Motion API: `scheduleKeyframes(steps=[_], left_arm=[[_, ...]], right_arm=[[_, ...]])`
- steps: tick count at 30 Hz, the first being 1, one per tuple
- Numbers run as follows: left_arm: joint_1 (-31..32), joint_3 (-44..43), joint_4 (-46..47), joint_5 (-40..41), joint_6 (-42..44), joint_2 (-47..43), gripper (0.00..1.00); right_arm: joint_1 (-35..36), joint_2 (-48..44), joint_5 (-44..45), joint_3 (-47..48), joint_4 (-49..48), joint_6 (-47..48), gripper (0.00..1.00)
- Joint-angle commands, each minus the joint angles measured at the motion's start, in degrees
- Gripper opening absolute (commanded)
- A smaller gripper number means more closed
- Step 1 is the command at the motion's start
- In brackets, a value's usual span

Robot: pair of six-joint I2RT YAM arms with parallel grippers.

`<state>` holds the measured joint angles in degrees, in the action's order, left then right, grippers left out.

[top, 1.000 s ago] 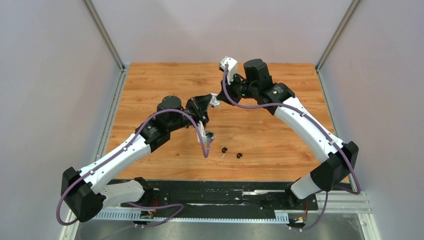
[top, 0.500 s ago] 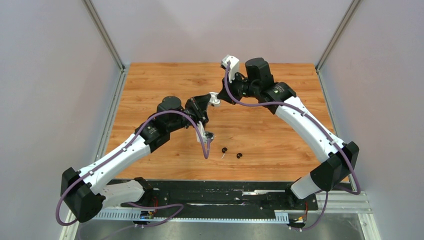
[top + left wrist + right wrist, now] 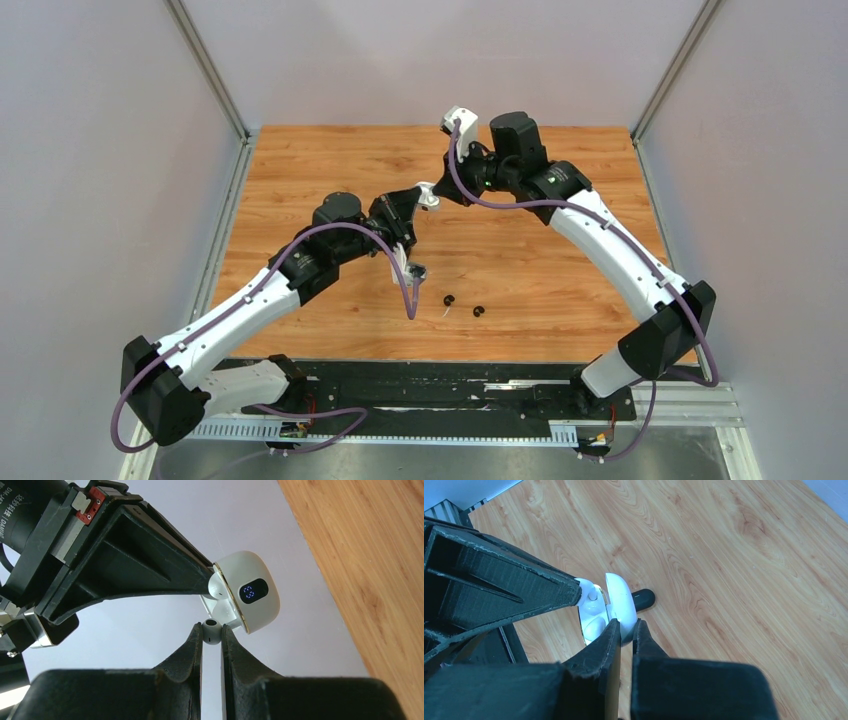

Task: Insert the wireless bluetooth earbuds into the charging case
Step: Place the earbud in the charging case.

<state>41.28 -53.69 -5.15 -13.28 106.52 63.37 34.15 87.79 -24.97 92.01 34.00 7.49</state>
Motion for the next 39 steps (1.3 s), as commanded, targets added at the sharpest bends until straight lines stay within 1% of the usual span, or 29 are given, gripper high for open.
scheduleKeyframes(steps=[1, 8, 14, 21, 30, 34, 36, 39], left_arm=[[0.4, -0.2, -3.6, -1.8, 1.4, 0.2, 0.00], [0.4, -0.1, -3.5, -2.5, 3.7, 0.3, 0.00], [0.4, 0.3, -3.0, -1.4, 5.0, 0.0, 0.00], [0.5, 0.2, -4.4, -1.6, 6.6, -0.1, 0.07], [0.5, 0.0, -4.4, -1.9, 7.1, 0.7, 0.08], [0.5, -1.0, -5.9, -1.6, 7.6, 1.1, 0.05], [0.7, -1.7, -7.1, -0.1, 7.7, 2.0, 0.00], [1.1, -2.0, -7.4, 2.3, 7.1, 2.8, 0.00]], right_arm=[[-0.2, -0.1, -1.4, 4.2, -2.9, -1.9, 0.00], [-0.1, 0.9, -1.9, 5.2, -2.7, -3.5, 0.00], [-0.9, 2.0, -2.5, 6.5, -2.3, -6.2, 0.00], [-1.3, 3.0, -3.3, 8.0, -1.7, -7.1, 0.00], [-1.3, 3.3, -2.8, 8.5, -1.5, -8.5, 0.00], [-1.3, 3.8, -1.3, 9.2, -1.6, -9.4, 0.00], [-1.3, 4.3, -0.3, 10.0, -1.7, -9.8, 0.00], [-1.3, 4.8, -0.1, 11.2, -1.6, -9.5, 0.00]])
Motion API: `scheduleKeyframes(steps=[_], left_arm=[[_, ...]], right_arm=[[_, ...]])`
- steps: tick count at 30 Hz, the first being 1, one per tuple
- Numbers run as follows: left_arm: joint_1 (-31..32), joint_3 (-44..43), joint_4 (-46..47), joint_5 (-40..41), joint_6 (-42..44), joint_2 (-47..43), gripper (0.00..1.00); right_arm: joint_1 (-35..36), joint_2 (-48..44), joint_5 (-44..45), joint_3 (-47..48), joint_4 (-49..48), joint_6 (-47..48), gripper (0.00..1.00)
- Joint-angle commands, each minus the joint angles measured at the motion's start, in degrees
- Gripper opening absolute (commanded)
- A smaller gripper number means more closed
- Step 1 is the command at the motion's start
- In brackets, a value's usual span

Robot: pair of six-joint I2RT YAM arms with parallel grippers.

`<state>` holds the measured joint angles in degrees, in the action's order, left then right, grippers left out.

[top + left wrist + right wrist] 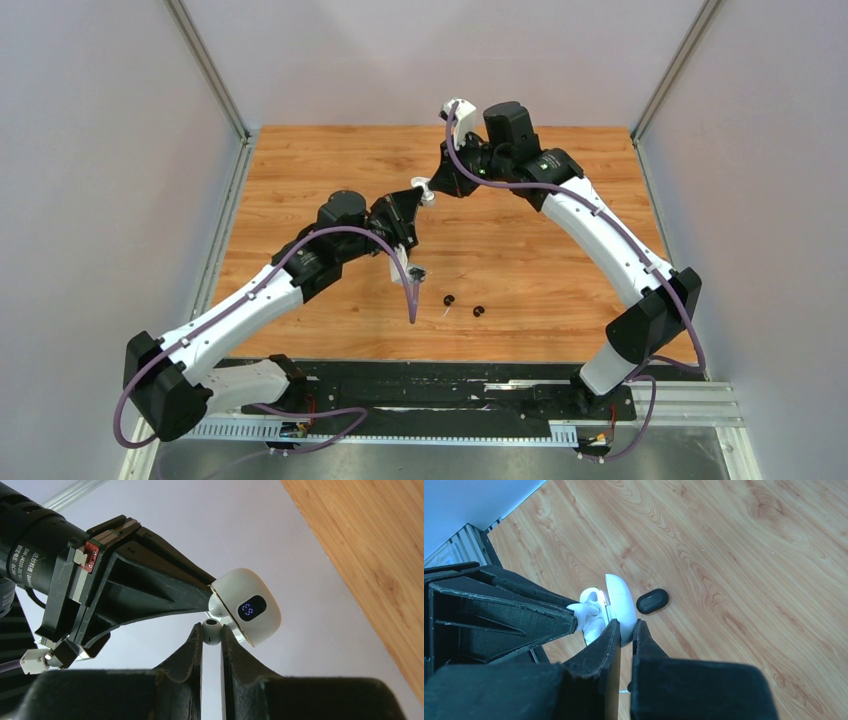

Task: Insert the wireless bluetooth earbuds into the charging case
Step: Place the earbud in the charging case.

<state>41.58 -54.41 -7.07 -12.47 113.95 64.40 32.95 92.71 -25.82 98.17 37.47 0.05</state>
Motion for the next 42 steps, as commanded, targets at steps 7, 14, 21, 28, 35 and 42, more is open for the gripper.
scheduleKeyframes(steps=[7, 14, 21, 28, 35, 42], left_arm=[[0.8, -3.0, -2.9, 10.1, -2.2, 2.4, 0.00], [0.5, -6.1, -5.8, 14.4, -6.6, 3.1, 0.00], [0.5, -5.0, -4.8, 14.3, -8.1, 2.1, 0.00], [0.5, -5.1, -6.3, 13.6, -8.3, 1.9, 0.02], [0.5, -5.5, -4.8, 12.8, -12.6, 0.6, 0.40], [0.5, -7.8, -7.8, 11.4, -16.8, -1.5, 0.58]], right_arm=[[-0.1, -0.8, 1.6, 3.1, -5.1, -0.8, 0.00], [0.0, -0.4, 1.2, 4.1, -5.2, -1.2, 0.00], [0.0, -1.0, 1.3, 4.2, -5.6, -0.9, 0.00], [0.6, -1.8, 1.6, 3.5, -6.2, -0.3, 0.00], [0.6, -2.0, 2.5, 2.4, -6.5, 1.2, 0.00], [0.6, -1.9, 2.5, 2.0, -6.4, 1.4, 0.00]])
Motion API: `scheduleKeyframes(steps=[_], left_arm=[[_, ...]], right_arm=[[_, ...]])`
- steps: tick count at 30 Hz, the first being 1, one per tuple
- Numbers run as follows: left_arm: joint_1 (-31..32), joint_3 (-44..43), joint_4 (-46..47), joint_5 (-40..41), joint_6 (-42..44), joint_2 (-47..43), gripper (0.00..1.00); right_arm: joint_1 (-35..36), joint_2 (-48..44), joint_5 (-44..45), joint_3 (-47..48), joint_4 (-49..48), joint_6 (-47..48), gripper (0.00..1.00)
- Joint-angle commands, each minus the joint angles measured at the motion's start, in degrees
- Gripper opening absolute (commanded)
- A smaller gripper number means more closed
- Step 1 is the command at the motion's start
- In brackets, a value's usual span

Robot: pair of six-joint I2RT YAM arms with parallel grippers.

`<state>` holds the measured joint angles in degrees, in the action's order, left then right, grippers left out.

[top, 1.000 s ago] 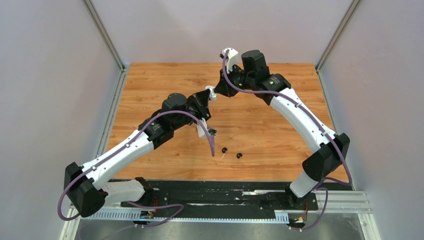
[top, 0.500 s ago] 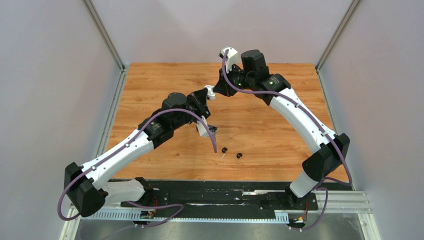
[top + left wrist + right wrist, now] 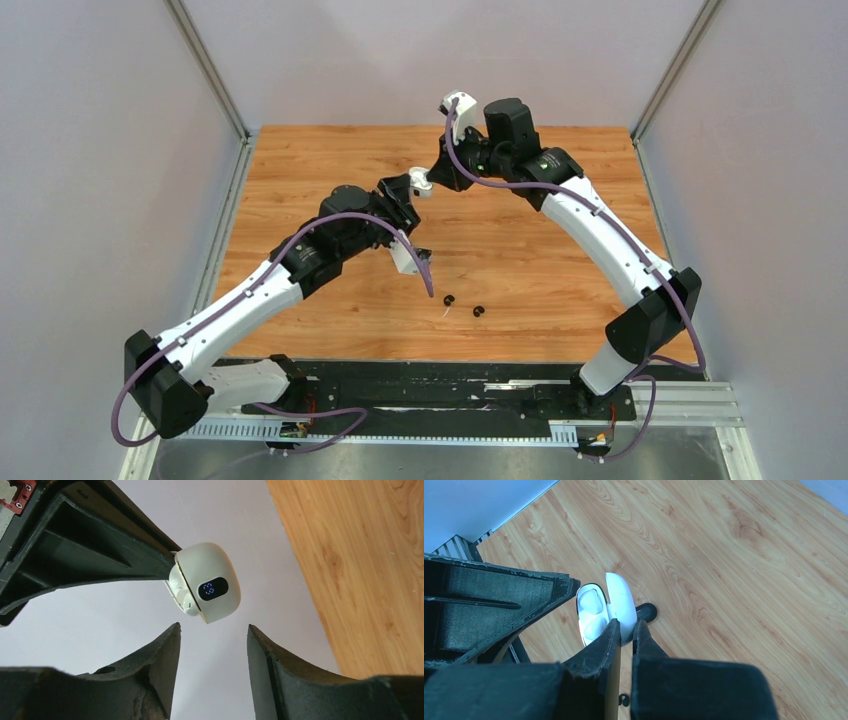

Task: Insert the wireless bluetooth earbuds into the charging case
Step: Place the earbud in the charging case, then close the charging case.

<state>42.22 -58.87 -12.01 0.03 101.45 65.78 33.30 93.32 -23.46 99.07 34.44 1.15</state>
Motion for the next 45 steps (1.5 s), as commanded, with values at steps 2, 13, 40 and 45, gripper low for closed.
scheduleKeyframes(steps=[2, 13, 40, 45], left_arm=[[-0.2, -3.3, -3.3, -1.2, -6.1, -4.4, 0.60], [-10.5, -23.2, -26.0, -23.4, -65.2, -0.4, 0.92], [-17.7, -12.3, -5.6, -53.7, -86.2, 5.0, 0.60], [-17.7, -12.4, -4.3, -54.6, -85.9, 5.6, 0.49]], right_arm=[[0.3, -2.6, 0.0, 0.8, -3.3, 0.8, 0.00], [-1.3, -10.2, -11.1, -11.7, -11.7, 9.8, 0.00], [-1.4, -11.3, -22.3, -16.7, -23.0, 11.2, 0.00], [-1.4, -10.6, -22.2, -16.1, -23.0, 9.7, 0.00]])
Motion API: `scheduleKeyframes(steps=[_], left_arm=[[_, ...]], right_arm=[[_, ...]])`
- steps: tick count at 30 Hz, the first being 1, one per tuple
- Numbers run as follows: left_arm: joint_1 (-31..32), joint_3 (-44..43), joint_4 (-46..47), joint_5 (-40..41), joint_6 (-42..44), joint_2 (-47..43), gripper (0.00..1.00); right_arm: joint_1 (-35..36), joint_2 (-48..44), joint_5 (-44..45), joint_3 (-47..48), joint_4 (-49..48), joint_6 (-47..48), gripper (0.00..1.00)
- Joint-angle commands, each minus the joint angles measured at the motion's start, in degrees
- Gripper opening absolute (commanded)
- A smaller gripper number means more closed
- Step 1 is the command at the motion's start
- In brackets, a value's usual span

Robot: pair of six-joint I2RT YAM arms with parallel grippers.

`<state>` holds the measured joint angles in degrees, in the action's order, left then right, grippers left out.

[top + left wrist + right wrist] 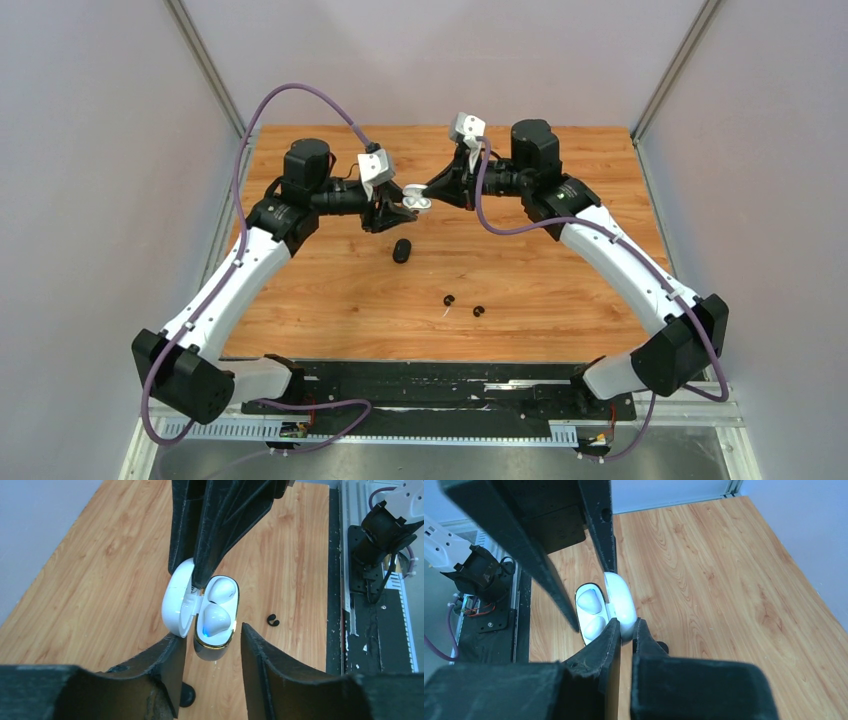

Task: Insert the wireless bluetooth earbuds into the charging case
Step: Close the charging case.

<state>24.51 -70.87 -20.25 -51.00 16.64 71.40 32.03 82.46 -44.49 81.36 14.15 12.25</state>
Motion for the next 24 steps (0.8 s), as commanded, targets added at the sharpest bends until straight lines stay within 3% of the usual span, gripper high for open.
scheduleKeyframes(steps=[1, 7, 10, 12, 14, 19, 24], left_arm=[[0.0, -0.4, 4.0, -3.8, -1.1, 0.1, 0.43], [0.0, -1.7, 2.0, -4.4, -0.1, 1.4, 0.15], [-0.1, -2.0, 0.9, -3.8, 1.2, 1.3, 0.00], [-0.3, -2.3, -0.5, -3.4, 2.8, 1.2, 0.00], [-0.4, -2.7, -2.3, -3.2, 5.1, 1.1, 0.00], [-0.4, -3.7, -6.1, -3.3, 10.1, 1.7, 0.00], [-0.4, -4.7, -5.3, -3.6, 8.8, 3.2, 0.00]], right_arm=[[-0.1, 0.3, -1.1, 1.7, -2.7, -1.5, 0.00], [-0.1, 0.5, -0.8, 1.7, -2.3, -2.1, 0.03], [-0.4, 0.5, -0.7, 2.9, 0.6, -1.4, 0.31], [-1.9, 0.3, -3.3, 4.5, 3.6, -0.8, 0.47], [-3.9, 0.5, -8.1, 6.4, 7.5, 0.5, 0.56], [-7.4, 1.1, -15.8, 8.0, 14.4, 5.9, 0.67], [-6.6, 3.1, -20.7, 7.2, 15.8, 11.0, 0.80]])
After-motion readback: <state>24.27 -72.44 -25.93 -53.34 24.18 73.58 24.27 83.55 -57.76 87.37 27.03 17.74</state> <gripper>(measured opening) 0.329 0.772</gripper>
